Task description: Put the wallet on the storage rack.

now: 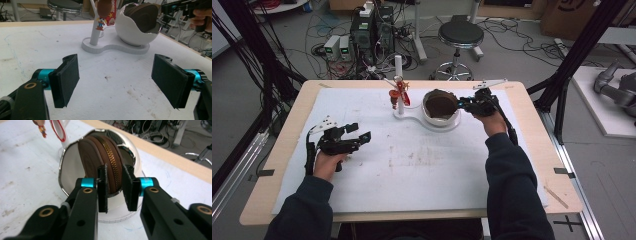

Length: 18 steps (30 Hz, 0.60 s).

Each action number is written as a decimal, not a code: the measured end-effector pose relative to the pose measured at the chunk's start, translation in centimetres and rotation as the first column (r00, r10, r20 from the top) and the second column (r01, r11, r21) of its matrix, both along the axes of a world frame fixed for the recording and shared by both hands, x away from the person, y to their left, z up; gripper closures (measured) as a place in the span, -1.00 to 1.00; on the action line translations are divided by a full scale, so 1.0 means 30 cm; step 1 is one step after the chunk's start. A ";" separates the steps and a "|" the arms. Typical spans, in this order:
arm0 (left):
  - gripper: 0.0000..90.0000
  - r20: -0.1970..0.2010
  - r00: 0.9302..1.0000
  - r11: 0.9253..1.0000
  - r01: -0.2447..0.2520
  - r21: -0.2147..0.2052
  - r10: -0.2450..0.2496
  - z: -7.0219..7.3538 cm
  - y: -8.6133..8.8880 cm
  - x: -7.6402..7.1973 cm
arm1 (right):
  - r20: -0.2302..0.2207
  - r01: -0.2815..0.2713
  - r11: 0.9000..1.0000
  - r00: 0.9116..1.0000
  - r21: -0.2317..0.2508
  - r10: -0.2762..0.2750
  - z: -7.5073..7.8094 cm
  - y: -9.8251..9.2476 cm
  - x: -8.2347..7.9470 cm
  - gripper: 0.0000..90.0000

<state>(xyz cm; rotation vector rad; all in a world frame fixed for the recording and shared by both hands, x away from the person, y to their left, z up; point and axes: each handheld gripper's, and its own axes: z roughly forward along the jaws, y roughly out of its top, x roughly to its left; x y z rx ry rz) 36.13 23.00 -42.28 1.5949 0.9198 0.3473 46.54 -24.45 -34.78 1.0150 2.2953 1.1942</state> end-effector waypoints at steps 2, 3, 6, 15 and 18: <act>-0.51 0.003 1.000 1.000 -0.003 -0.001 0.003 -0.001 0.001 0.001 | 0.040 0.008 1.000 0.999 0.022 -0.009 0.004 -0.019 -0.028 0.44; -0.51 0.005 1.000 1.000 -0.003 0.000 0.003 0.000 0.001 0.001 | 0.041 0.021 0.999 0.999 0.027 -0.022 0.002 -0.027 -0.039 0.34; -0.51 0.022 1.000 1.000 -0.008 0.004 0.008 0.005 0.001 -0.001 | 0.053 0.071 0.997 0.996 0.038 -0.073 -0.018 -0.084 -0.092 0.06; -0.59 0.066 0.997 0.999 -0.028 0.026 0.026 0.031 -0.009 0.010 | 0.106 0.144 0.990 0.984 -0.005 -0.143 -0.095 -0.233 -0.268 -0.32; -0.59 0.072 0.997 0.999 -0.035 0.036 0.032 0.031 -0.006 0.013 | 0.122 0.161 0.987 0.980 -0.006 -0.159 -0.115 -0.258 -0.313 -0.37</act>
